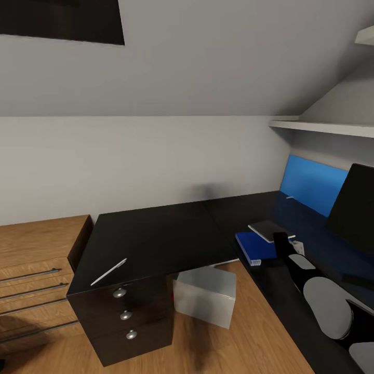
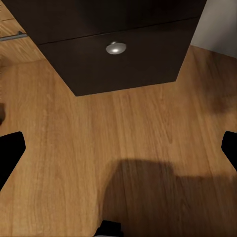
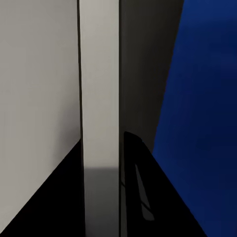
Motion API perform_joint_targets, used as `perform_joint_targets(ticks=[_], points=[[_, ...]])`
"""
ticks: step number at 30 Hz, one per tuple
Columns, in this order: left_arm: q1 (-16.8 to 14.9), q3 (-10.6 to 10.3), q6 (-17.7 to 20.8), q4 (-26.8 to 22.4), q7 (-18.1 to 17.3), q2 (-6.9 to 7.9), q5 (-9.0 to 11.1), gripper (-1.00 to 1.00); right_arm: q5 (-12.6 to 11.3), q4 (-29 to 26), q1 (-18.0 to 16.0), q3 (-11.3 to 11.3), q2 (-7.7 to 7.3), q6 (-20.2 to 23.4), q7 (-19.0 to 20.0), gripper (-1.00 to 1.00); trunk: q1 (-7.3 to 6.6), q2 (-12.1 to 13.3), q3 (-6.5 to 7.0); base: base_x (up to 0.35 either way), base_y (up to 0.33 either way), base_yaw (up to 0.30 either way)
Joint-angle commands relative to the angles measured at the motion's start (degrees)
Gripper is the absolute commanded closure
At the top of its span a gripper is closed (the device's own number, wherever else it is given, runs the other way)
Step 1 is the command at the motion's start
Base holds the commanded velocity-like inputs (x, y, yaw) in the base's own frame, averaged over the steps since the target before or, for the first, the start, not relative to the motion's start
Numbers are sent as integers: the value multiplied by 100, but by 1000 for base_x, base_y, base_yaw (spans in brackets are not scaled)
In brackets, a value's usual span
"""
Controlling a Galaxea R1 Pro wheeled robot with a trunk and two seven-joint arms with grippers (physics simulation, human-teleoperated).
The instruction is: In the bedroom, organize the workspace by keeping the computer under the desk, ensuring the monitor is on the desk, placing the keyboard on the desk next to the monitor, placing the mouse on the desk next to the keyboard, moving the folder from the swivel chair onto the desk next to the mouse, stacking the notebook on top of the folder with the pen on top of the notebook, and positioning the swivel chair next to the desk.
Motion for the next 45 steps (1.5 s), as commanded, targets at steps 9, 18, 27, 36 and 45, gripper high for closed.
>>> perform_joint_targets(ticks=[9, 18, 27, 36, 45], points=[[-9, -11, -16, -7, 8, 1, 16, -100, -61, 0, -5, -11, -11, 12, -123, 100, 0, -4, -6, 0, 0, 0], [-9, -11, -16, -6, 8, 1, 8, -100, -59, -9, -5, -12, -16, 12, -237, 100, 0, -4, -6, 0, 0, 0], [-9, -11, -16, -8, 8, 1, 7, -100, -60, -6, -5, -11, -16, 16, -244, 100, 0, -4, -6, 0, 0, 0], [-9, -11, -16, -8, 8, 1, 7, -100, -58, -9, -5, -11, -16, 15, -244, -100, 0, -4, -6, 0, 0, 0], [-9, -18, -16, -8, 8, 1, 7, -100, -52, -9, -5, -11, -16, 12, -244, -100, 0, -4, -6, 0, 0, 0]])
